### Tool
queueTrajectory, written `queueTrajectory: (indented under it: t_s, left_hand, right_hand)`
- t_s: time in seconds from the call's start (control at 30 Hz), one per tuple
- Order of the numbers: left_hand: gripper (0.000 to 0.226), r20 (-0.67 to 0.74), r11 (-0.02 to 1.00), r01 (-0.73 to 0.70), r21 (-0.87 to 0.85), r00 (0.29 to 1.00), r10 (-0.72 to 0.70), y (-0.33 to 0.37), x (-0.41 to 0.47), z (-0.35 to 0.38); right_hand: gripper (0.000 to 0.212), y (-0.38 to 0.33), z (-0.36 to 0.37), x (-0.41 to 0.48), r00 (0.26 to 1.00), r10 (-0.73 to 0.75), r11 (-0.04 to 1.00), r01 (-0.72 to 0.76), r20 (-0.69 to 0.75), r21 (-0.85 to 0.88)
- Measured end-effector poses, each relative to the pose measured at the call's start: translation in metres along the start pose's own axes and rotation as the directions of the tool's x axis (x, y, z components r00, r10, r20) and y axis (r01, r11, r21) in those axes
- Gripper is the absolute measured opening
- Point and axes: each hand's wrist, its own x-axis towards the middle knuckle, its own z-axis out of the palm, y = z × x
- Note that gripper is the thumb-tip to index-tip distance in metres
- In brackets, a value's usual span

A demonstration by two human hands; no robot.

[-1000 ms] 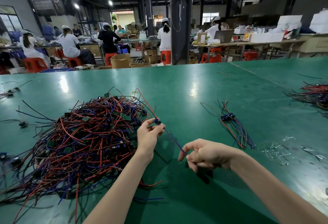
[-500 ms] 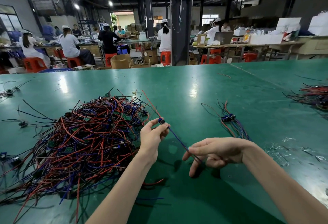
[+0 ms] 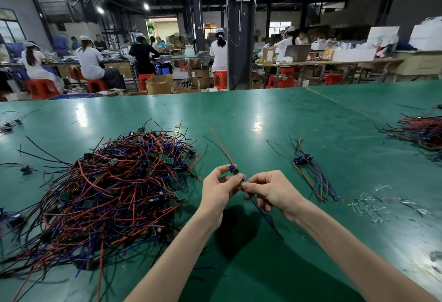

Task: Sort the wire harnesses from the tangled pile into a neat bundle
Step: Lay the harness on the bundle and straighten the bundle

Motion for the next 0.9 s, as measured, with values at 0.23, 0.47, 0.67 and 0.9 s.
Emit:
queueTrajectory:
  t_s: [0.23,0.47,0.67,0.9]
  left_hand:
    - [0.038,0.118,0.998,0.022,0.064,0.993,-0.030,0.000,-0.005,0.002]
    - [0.029,0.075,0.997,0.050,0.054,0.996,-0.054,-0.003,-0.004,0.000]
    - [0.023,0.055,0.996,0.056,0.070,0.997,-0.060,-0.008,-0.001,-0.003]
    - [0.018,0.039,0.996,0.061,0.070,0.997,-0.063,-0.009,-0.001,-0.004]
  right_hand:
    - [0.014,-0.009,-0.016,0.007,0.991,-0.018,0.996,0.030,-0.133,0.089]
    - [0.012,-0.027,-0.094,0.036,0.919,0.120,0.988,-0.075,-0.376,0.134]
    - [0.007,-0.006,-0.138,0.046,0.830,0.312,0.925,-0.377,-0.462,-0.051]
    - [0.011,0.009,-0.135,0.043,0.785,0.202,0.780,-0.491,-0.586,-0.388]
